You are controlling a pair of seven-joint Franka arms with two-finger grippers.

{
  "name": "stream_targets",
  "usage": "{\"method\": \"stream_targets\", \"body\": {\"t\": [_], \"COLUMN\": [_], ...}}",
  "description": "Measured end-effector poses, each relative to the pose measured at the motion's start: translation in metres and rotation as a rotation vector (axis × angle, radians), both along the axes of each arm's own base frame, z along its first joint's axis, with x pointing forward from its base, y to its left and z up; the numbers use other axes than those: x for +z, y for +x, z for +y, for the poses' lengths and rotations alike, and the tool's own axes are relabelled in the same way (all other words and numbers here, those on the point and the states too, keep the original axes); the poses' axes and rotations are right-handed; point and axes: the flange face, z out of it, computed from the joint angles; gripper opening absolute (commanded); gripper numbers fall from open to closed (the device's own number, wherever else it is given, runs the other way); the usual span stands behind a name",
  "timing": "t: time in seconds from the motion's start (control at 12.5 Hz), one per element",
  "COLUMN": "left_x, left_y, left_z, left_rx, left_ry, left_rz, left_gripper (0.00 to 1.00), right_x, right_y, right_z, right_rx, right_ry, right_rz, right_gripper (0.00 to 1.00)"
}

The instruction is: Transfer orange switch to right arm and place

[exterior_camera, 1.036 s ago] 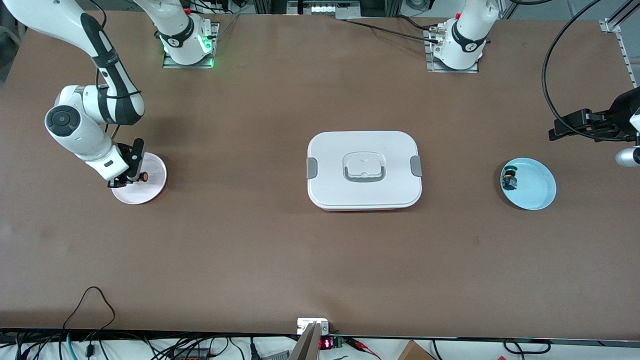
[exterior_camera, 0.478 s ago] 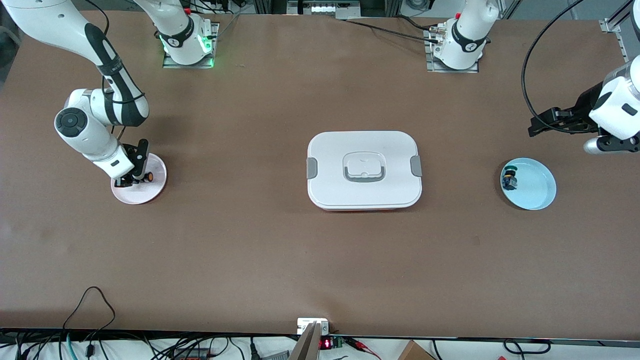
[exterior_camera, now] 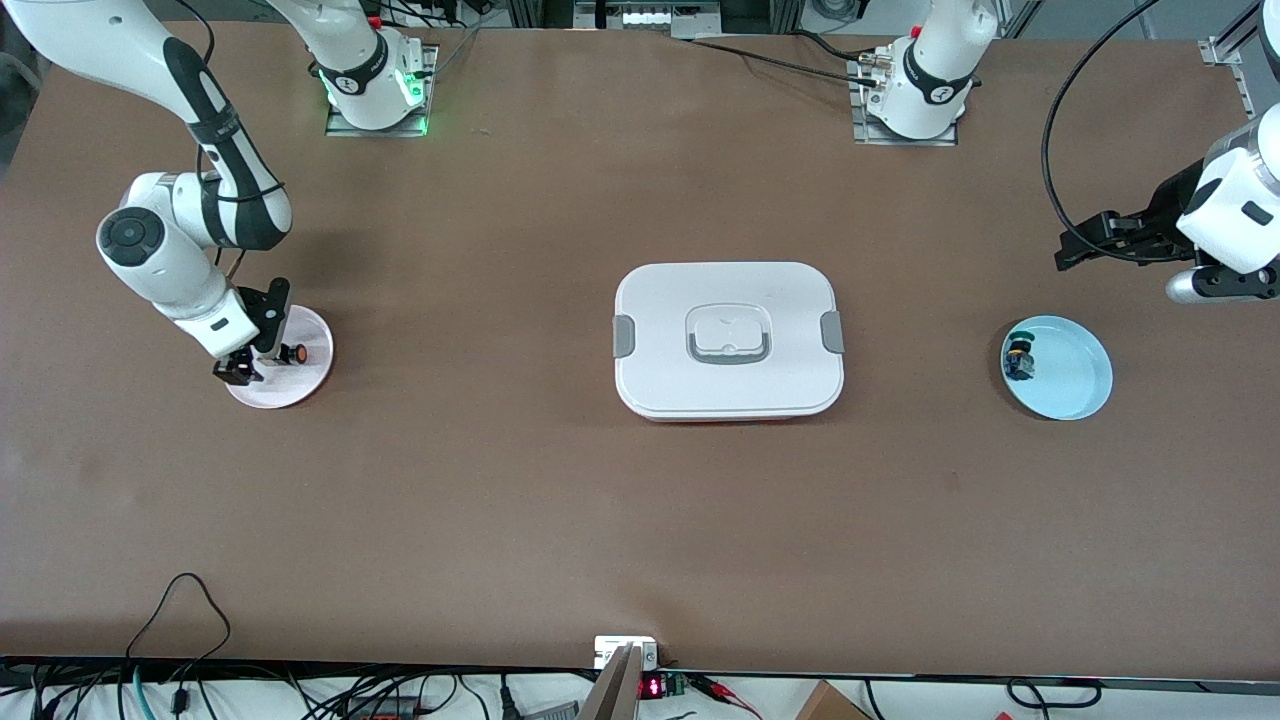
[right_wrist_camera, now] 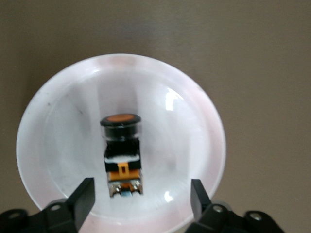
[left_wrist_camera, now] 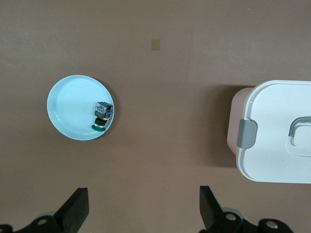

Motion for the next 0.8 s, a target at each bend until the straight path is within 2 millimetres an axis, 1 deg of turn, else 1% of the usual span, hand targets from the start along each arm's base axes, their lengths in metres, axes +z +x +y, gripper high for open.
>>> {"method": "stream_targets", "body": {"t": [0.08, 0.24, 0.4, 0.48, 0.56, 0.64, 0.8], "left_x": [0.0, 0.001, 0.002, 0.002, 0.002, 0.003, 0.004], "left_y": [0.0, -0.001, -0.001, -0.001, -0.001, -0.001, -0.002], "left_z": [-0.003, -0.018, -0.029, -0.027, -0.021, -0.011, 0.019], "left_rx": [-0.006, -0.031, -0.044, -0.039, -0.027, -0.008, 0.043], "left_ry": [0.0, -0.001, 0.0, 0.0, 0.001, 0.001, 0.0], "left_rz": [0.0, -0.001, -0.004, -0.004, -0.005, -0.005, -0.005], "left_gripper": [1.0, 1.0, 1.0, 1.0, 1.0, 1.0, 1.0], "right_x": [0.018, 0.052, 0.078, 0.089, 0.099, 0.11, 0.13], "right_y": [0.005, 0.011, 0.01, 0.008, 0.006, 0.005, 0.001], "right_z": [-0.001, -0.002, 0.004, 0.007, 0.012, 0.019, 0.035], "right_rx": [-0.032, -0.143, -0.287, -0.376, -0.474, -0.565, -0.776], "right_ry": [-0.001, 0.002, 0.01, 0.02, 0.04, 0.072, 0.152], "right_rz": [-0.03, -0.074, -0.084, -0.086, -0.087, -0.082, -0.028], "right_gripper": [1.0, 1.0, 1.0, 1.0, 1.0, 1.0, 1.0]}}
